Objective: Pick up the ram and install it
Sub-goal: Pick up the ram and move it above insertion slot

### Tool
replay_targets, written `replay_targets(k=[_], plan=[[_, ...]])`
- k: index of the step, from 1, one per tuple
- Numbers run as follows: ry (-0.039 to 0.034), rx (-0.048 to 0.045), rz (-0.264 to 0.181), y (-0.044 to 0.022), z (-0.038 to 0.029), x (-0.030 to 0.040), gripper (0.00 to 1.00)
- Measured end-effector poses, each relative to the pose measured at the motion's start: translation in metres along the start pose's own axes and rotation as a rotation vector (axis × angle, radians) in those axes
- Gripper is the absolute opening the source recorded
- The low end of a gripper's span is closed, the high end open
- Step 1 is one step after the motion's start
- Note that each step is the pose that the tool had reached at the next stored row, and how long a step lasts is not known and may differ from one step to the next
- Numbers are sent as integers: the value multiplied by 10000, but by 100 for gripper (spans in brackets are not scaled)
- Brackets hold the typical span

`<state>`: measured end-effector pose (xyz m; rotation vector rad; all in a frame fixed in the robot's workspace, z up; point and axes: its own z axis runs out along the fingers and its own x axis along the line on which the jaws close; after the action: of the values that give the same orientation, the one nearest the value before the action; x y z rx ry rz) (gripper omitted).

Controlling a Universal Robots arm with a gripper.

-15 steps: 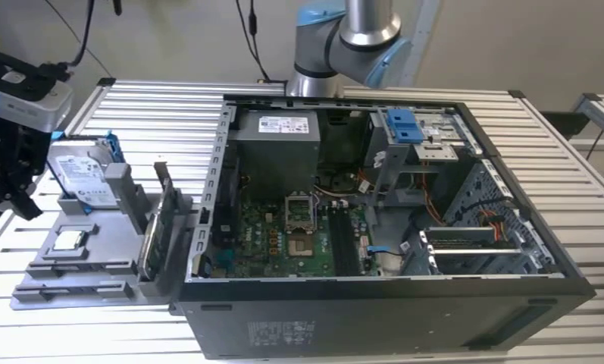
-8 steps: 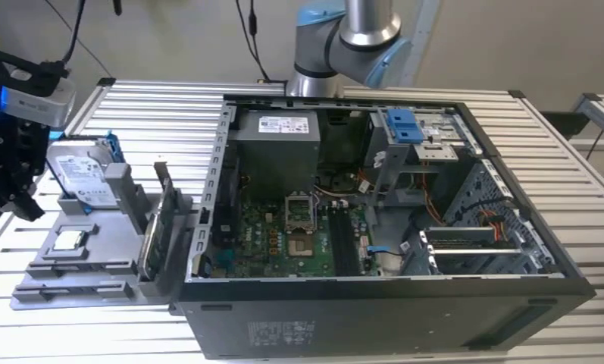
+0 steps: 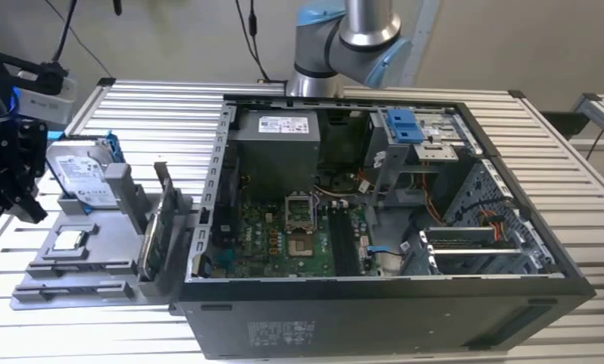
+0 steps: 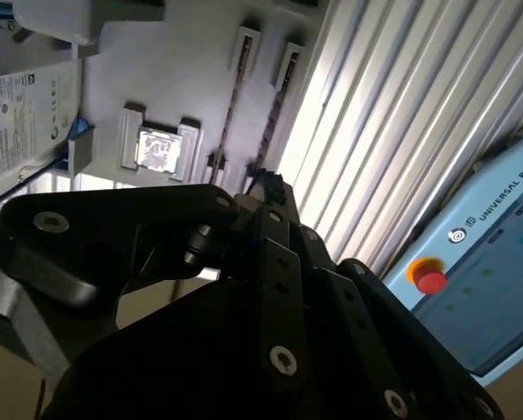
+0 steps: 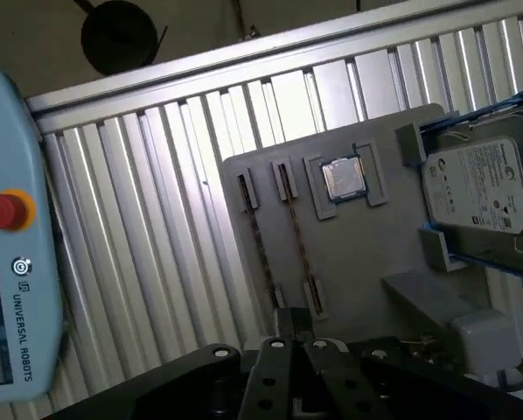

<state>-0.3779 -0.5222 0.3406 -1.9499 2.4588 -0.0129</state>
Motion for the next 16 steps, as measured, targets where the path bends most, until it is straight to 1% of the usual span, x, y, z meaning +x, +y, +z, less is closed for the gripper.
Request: replay_targets(k=[4,7,11,16], plan=[[-5,2,-490,0,23,0,11],[-3,-18,-778,0,43,0,11],[8,-82,-1009,1,65,-1,11],[5,-97,-1083,1,67,0,11]])
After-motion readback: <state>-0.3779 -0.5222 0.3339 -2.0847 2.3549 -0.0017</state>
